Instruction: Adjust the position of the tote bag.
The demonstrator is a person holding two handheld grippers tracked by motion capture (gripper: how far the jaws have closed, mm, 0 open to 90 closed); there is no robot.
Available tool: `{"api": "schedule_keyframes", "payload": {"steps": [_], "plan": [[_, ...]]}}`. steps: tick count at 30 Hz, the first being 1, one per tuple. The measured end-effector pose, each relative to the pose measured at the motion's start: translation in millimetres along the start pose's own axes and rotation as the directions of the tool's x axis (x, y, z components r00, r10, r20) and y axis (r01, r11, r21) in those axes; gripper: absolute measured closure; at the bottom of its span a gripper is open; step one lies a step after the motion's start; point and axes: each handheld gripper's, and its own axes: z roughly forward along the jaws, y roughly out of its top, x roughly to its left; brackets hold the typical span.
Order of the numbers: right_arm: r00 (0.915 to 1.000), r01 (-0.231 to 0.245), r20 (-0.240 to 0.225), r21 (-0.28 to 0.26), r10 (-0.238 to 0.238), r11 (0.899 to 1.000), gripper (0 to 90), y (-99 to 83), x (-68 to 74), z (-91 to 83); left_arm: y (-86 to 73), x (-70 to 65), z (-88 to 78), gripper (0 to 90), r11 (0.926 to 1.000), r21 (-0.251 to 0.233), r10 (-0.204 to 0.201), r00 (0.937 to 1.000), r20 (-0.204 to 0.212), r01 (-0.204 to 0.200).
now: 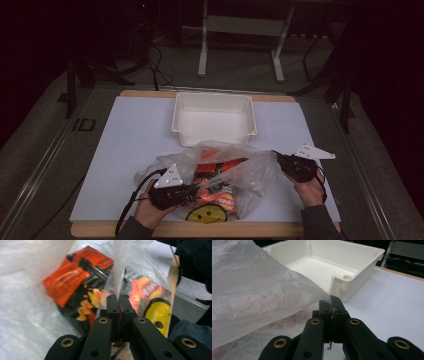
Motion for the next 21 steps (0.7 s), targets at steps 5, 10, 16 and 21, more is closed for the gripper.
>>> {"api": "schedule_keyframes", "payload": {"steps": [5, 10, 16, 21], "plan": [[0.9998, 0.006, 0.020, 0.052, -0.007, 0.999, 83.8, -0.1, 1.9, 3.9, 2.0, -15.9, 6.8, 88.8, 0.9985, 0.011, 0.052, 0.9981, 0.031, -0.053], [1.0000, -0.005, 0.004, 0.055, 0.005, 0.998, 69.3, 0.5, 1.1, 0.9, 3.9, -17.3, 10.6, 87.1, 0.9985, 0.016, 0.052, 0.9981, 0.033, -0.053], [0.9997, -0.008, 0.021, 0.032, 0.008, 0.999, 59.9, 7.1, 1.2, -18.1, 4.7, -19.6, 12.0, 83.3, 0.9979, 0.020, 0.061, 0.9974, 0.039, -0.062], [0.9983, -0.018, 0.056, 0.005, 0.018, 1.000, 61.4, 15.7, -0.3, -30.7, 8.5, -18.1, 4.0, 71.0, 0.9980, -0.018, 0.061, 0.9978, 0.026, -0.060]]}}
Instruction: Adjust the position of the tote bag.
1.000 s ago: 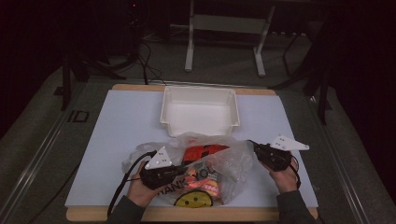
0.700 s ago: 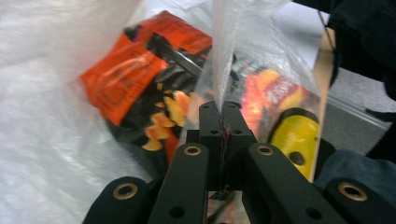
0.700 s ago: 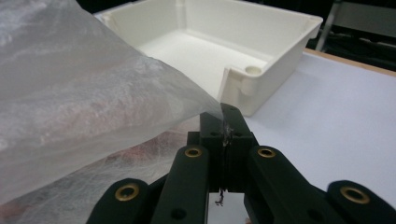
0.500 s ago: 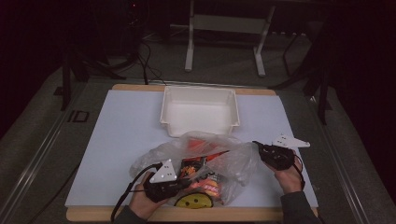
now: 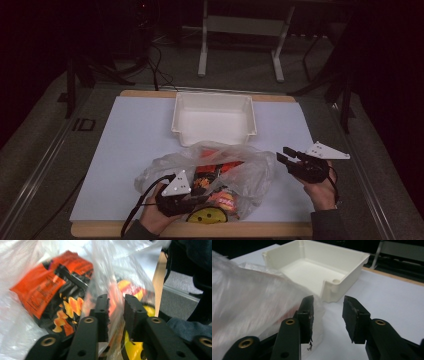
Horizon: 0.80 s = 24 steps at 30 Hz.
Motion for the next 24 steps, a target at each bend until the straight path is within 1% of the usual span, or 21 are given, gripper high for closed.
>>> {"api": "schedule_keyframes", "payload": {"steps": [3, 6, 8, 12, 15, 19, 24], "plan": [[0.9999, -0.001, 0.011, -0.014, 0.001, 1.000, 62.4, 4.7, -0.6, -5.3, 3.2, 2.4, -5.5, 64.9, 0.9998, -0.019, -0.003, 0.9999, -0.013, 0.003], [0.9999, -0.006, 0.009, -0.031, 0.007, 1.000, 65.6, 7.9, -0.1, -8.9, 6.8, 4.7, -5.1, 61.2, 0.9999, -0.011, -0.004, 0.9996, -0.027, 0.004], [1.0000, -0.005, -0.003, -0.039, 0.005, 0.999, 69.3, 9.8, 2.2, -10.3, 9.5, 5.2, -1.7, 60.2, 0.9999, -0.011, -0.006, 0.9995, -0.030, 0.006], [0.9997, 0.019, -0.017, -0.046, -0.020, 0.999, 77.9, 14.4, 10.9, -11.5, 15.4, 5.3, 7.8, 58.9, 1.0000, 0.000, -0.006, 0.9994, -0.035, 0.006], [0.9986, 0.028, -0.044, -0.052, -0.030, 0.998, 83.9, 19.7, 18.2, -11.6, 18.4, 5.5, 14.9, 58.7, 0.9999, 0.010, -0.008, 0.9993, -0.037, 0.008], [0.9947, 0.043, -0.091, -0.056, -0.048, 0.998, 89.2, 25.0, 29.8, -8.8, 20.6, 4.6, 22.7, 59.7, 0.9998, 0.019, -0.006, 0.9997, -0.024, 0.007], [0.9863, 0.060, -0.149, -0.064, -0.069, 0.996, 89.7, 29.9, 51.4, -3.3, 22.0, 2.6, 29.8, 64.1, 0.9995, 0.032, -0.007, 0.9999, -0.010, 0.007]]}}
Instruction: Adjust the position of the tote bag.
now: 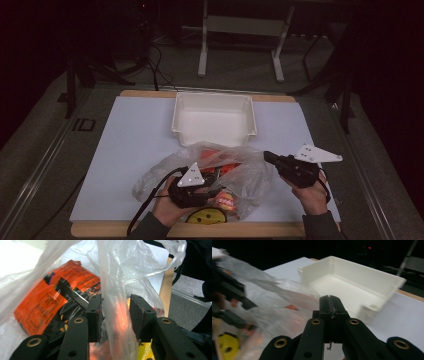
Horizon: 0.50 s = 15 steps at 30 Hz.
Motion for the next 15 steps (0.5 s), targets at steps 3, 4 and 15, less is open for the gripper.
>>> {"api": "schedule_keyframes", "payload": {"steps": [3, 4, 15], "plan": [[0.9991, 0.021, -0.036, -0.006, -0.021, 1.000, 89.6, 4.1, 11.8, 5.6, 0.8, -2.0, 3.4, 72.7, 1.0000, 0.009, 0.003, 0.9999, 0.014, -0.003], [0.9985, 0.027, -0.047, -0.002, -0.027, 1.000, 89.6, 5.5, 15.5, 7.5, 0.9, -3.1, 4.6, 75.1, 0.9999, 0.014, 0.006, 0.9999, 0.016, -0.006], [0.9844, 0.089, -0.159, 0.075, -0.076, 0.993, 89.0, -0.8, 50.9, 40.2, 2.0, -19.6, 15.7, 84.2, 0.9981, 0.040, 0.044, 0.9971, 0.063, -0.046]]}}
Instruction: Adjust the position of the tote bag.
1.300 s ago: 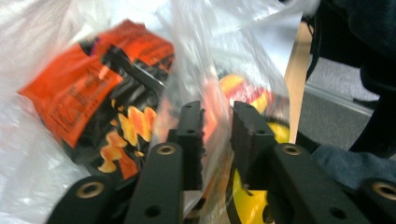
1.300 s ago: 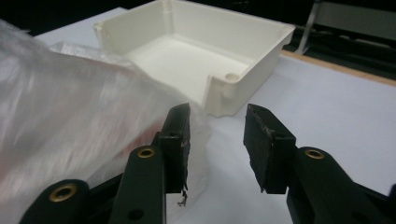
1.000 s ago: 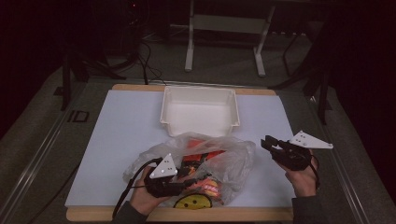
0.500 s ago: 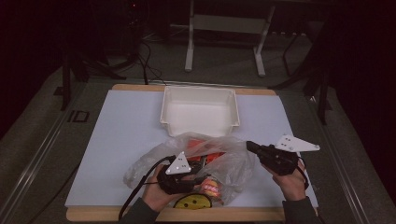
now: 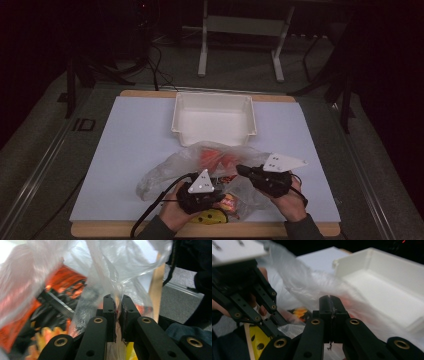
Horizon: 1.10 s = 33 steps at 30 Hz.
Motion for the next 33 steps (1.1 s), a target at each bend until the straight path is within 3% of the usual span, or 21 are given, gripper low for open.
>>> {"api": "schedule_keyframes", "payload": {"steps": [6, 8, 16, 20, 23, 29, 33], "plan": [[0.9999, 0.002, -0.016, 0.074, -0.001, 0.997, 86.5, -15.7, 6.6, 18.8, -1.7, -17.2, 2.1, 83.9, 0.9987, -0.005, 0.050, 0.9964, 0.068, -0.050], [0.9996, -0.006, -0.028, 0.090, 0.009, 0.996, 85.5, -21.0, 8.3, 21.2, -3.0, -19.3, 1.9, 83.0, 0.9984, -0.005, 0.056, 0.9962, 0.067, -0.056], [0.9986, -0.026, -0.042, 0.142, 0.032, 0.989, 82.3, -45.0, 13.3, 21.2, -8.5, -14.6, -6.9, 72.0, 0.9999, -0.006, 0.013, 0.9987, 0.050, -0.013], [0.9983, -0.032, -0.043, 0.161, 0.039, 0.986, 80.7, -52.2, 14.9, 18.8, -9.3, -10.7, -17.7, 66.4, 0.9998, -0.019, -0.010, 0.9997, 0.023, 0.010], [0.9985, -0.026, -0.043, 0.183, 0.034, 0.983, 79.0, -56.3, 17.1, 17.7, -11.8, -5.0, -26.6, 64.5, 0.9996, -0.015, -0.026, 0.9995, -0.020, 0.025], [0.9992, -0.011, -0.037, 0.192, 0.018, 0.981, 78.3, -56.3, 20.7, 19.0, -20.2, 8.5, -36.8, 64.4, 0.9968, 0.014, -0.077, 0.9898, -0.120, 0.079], [0.9997, -0.016, -0.015, 0.175, 0.019, 0.984, 83.9, -49.3, 20.2, 25.5, -22.6, 9.7, -29.3, 66.6, 0.9946, 0.050, -0.086, 0.9907, -0.106, 0.091]]}}
